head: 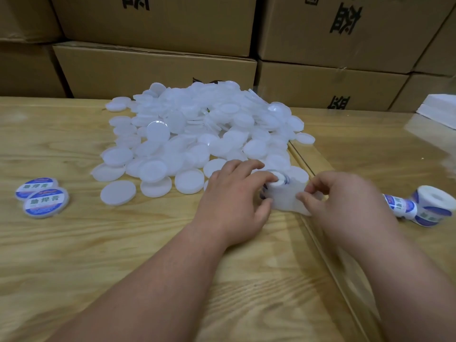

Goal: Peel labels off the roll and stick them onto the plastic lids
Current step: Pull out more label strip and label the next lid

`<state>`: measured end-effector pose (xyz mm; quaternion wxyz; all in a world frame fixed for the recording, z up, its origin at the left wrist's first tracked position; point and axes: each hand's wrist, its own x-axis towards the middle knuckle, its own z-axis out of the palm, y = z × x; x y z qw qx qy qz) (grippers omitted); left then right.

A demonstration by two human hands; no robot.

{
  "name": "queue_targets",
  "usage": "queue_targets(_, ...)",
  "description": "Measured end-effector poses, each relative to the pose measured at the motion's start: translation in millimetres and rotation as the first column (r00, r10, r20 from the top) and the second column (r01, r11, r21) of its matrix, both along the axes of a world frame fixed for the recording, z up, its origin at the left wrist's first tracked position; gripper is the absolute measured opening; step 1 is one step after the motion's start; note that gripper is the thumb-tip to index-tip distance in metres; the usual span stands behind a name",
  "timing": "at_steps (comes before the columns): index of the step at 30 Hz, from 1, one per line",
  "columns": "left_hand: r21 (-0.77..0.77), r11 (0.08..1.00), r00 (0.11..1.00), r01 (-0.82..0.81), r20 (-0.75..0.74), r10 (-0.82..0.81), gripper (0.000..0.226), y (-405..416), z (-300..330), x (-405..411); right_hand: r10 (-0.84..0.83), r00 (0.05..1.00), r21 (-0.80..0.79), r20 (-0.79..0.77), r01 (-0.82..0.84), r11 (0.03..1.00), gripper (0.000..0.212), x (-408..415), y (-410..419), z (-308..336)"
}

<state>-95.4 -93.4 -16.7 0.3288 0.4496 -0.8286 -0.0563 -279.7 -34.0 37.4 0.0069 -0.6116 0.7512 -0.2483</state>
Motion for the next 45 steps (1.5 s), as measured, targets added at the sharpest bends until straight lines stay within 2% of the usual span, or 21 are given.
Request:
queue_targets(3, 0.003, 1.0, 0.999, -0.03, -0.03, 0.03, 0.039, -3, -1, -1, 0.021, 0.997, -0.042, -0.07, -0.024, 0.999, 0.019, 2, 17, 6)
queue_targets(6, 0.026, 0.999, 0.998, -0.037, -0.039, 0.038, 0.044, -5, -1, -3, 0.048, 0.997, -0.03, -0.056, -0.05, 0.998, 0.021, 0, 44, 9)
queue_targets(8, 0.034, 0.999, 0.999, -0.039, -0.031, 0.04, 0.047, -6, -1, -3, 0.063, 0.998, 0.019, -0.018, -0.063, 0.998, 0.022, -6, 62, 9)
queue_targets(10, 0.045, 0.998, 0.999, -0.04, -0.011, 0.041, 0.054, -7, 0, -3, 0.086, 0.996, 0.082, 0.009, -0.087, 0.993, 0.014, -11, 77, 10)
queue_targets(12, 0.062, 0.997, 0.999, -0.034, 0.01, 0.033, 0.059, -7, 0, -3, 0.094, 0.996, 0.156, -0.009, -0.091, 0.983, 0.013, -15, 86, 12)
queue_targets(16, 0.058, 0.998, 1.0, 0.007, 0.007, -0.008, 0.054, -6, 2, -4, 0.094, 0.986, 0.297, -0.136, -0.05, 0.953, 0.019, -13, 77, 19)
queue_targets(19, 0.031, 0.999, 1.0, 0.026, -0.011, -0.025, 0.047, -5, 4, -7, 0.17, 0.974, 0.285, -0.147, -0.123, 0.951, 0.019, -2, 53, 23)
queue_targets(21, 0.027, 0.999, 0.999, 0.033, -0.043, -0.032, 0.043, -5, 5, -8, 0.207, 0.976, 0.285, -0.07, -0.179, 0.942, 0.009, 4, 35, 19)
queue_targets(23, 0.033, 0.998, 0.994, 0.047, -0.096, -0.044, 0.041, -5, 5, -8, 0.225, 0.968, 0.288, 0.114, -0.249, 0.925, 0.023, 6, 19, 12)
queue_targets(26, 0.053, 0.997, 0.972, 0.06, -0.232, -0.046, 0.05, -6, 6, -5, 0.213, 0.882, 0.204, 0.42, -0.32, 0.925, 0.016, 11, 4, 2)
queue_targets(28, 0.035, 0.998, 0.948, 0.056, -0.315, -0.042, 0.047, -5, 8, -1, 0.201, 0.824, 0.117, 0.53, -0.306, 0.945, 0.008, 16, 0, -7)
queue_targets(31, -0.077, 0.996, 0.932, 0.034, -0.357, -0.059, 0.027, 0, 9, 6, 0.203, 0.789, 0.007, 0.58, -0.254, 0.967, 0.005, 22, -4, -21)
queue_targets(33, -0.089, 0.994, 0.935, 0.062, -0.344, -0.089, 0.02, 4, 8, 11, 0.243, 0.76, -0.023, 0.602, -0.288, 0.957, 0.008, 25, -3, -25)
queue_targets(36, -0.054, 0.993, 0.941, 0.103, -0.318, -0.115, 0.023, 7, 8, 14, 0.342, 0.694, -0.047, 0.633, -0.407, 0.912, 0.024, 29, 0, -23)
queue_targets(38, -0.047, 0.994, 0.937, 0.102, -0.331, -0.112, 0.023, 6, 10, 16, 0.371, 0.697, -0.066, 0.614, -0.422, 0.904, 0.031, 30, 1, -22)
queue_targets(45, 0.016, 0.994, 0.919, 0.11, -0.383, -0.095, 0.019, 10, 12, 19, 0.396, 0.698, -0.14, 0.597, -0.396, 0.908, 0.021, 26, 1, -23)
